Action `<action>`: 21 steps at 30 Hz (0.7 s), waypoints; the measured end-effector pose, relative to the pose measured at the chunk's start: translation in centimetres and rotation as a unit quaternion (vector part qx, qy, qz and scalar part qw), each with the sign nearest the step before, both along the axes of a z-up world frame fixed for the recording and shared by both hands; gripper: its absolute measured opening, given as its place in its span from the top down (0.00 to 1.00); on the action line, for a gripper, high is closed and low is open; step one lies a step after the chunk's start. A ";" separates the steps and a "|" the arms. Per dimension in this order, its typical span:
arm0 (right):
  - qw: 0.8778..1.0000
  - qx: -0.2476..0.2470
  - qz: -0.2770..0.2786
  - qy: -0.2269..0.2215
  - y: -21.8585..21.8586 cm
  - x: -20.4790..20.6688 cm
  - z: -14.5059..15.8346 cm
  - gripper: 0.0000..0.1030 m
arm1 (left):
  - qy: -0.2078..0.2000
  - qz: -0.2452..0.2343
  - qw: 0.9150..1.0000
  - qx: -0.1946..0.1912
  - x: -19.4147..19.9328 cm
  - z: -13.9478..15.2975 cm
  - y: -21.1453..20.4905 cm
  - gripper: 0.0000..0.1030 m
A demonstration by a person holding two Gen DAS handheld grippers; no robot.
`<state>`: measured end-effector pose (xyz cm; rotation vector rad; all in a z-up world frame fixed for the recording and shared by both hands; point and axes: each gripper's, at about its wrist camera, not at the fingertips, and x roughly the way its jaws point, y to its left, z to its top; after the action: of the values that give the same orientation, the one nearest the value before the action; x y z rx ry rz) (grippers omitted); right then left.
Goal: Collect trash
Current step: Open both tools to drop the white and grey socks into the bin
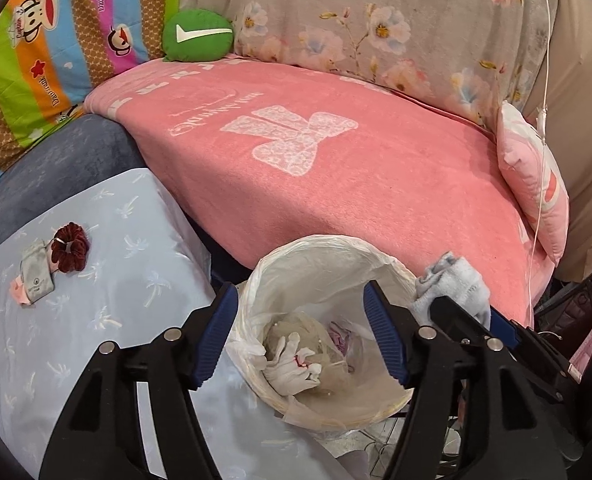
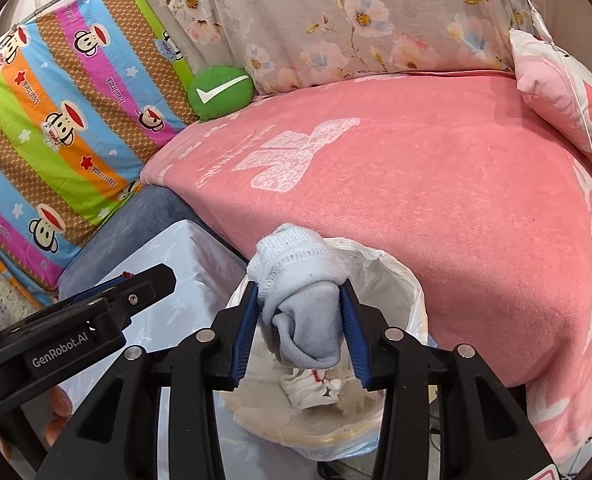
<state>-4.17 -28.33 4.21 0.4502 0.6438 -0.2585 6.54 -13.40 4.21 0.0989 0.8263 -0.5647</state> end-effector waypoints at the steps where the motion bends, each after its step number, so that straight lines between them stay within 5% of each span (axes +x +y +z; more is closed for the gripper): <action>1: 1.000 0.000 0.001 0.000 0.0 0.0 0.0 0.59 | 0.001 0.001 1.000 0.001 0.1 0.0 0.1 0.39; 21: 1.000 -0.012 0.021 0.004 1.5 0.6 0.2 0.56 | 0.006 0.020 1.000 0.003 0.0 -0.6 1.7 0.39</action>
<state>-3.61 -26.80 4.46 0.4122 0.6559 -0.2282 6.53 -11.69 3.60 0.0846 0.8401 -0.5247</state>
